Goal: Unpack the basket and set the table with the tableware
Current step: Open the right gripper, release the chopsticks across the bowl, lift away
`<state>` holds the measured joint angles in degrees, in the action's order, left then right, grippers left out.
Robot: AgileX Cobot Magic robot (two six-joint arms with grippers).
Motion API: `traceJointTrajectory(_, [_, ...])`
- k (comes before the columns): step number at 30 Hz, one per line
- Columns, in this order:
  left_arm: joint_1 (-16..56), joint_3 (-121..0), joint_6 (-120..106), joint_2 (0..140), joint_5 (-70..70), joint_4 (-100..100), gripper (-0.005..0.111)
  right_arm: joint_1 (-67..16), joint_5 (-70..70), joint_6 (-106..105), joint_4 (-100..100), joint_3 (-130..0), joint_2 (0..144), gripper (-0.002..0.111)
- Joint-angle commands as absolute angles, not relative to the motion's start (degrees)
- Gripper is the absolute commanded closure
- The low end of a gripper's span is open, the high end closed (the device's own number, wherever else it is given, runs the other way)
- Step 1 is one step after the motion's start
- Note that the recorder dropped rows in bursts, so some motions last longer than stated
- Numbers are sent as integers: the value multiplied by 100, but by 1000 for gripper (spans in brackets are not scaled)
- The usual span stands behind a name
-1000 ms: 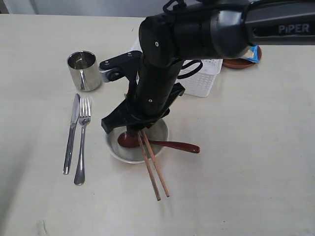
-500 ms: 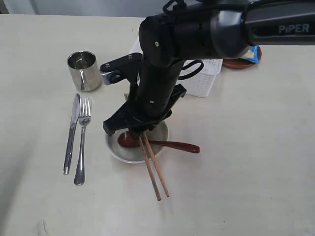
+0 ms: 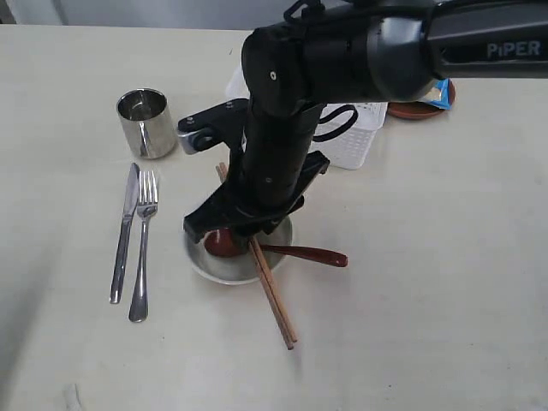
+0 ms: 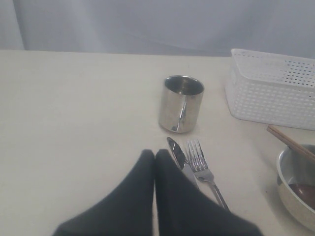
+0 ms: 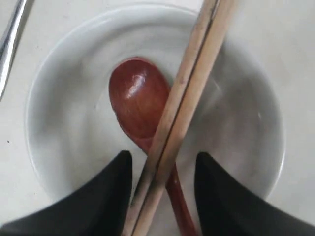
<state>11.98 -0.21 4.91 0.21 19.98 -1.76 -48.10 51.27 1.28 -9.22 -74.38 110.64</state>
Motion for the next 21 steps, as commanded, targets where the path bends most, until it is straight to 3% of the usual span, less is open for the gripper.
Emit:
traceJointTrajectory(1, [1224, 0, 473, 0, 1985, -172, 107, -4808, 4960, 61, -910, -7475, 10555, 69])
traceJointTrajectory(5, [1224, 0, 473, 0, 1985, -172, 107, -4808, 5001, 0, -823, -7798, 9797, 69])
traceJointTrajectory(11, [1224, 0, 473, 0, 1985, -172, 107, -4454, 5336, 532, 955, -8061, 9008, 69])
traceJointTrajectory(21, [1224, 0, 473, 0, 1985, -172, 107, -2175, 5385, 1583, 1069, -8061, 9223, 69])
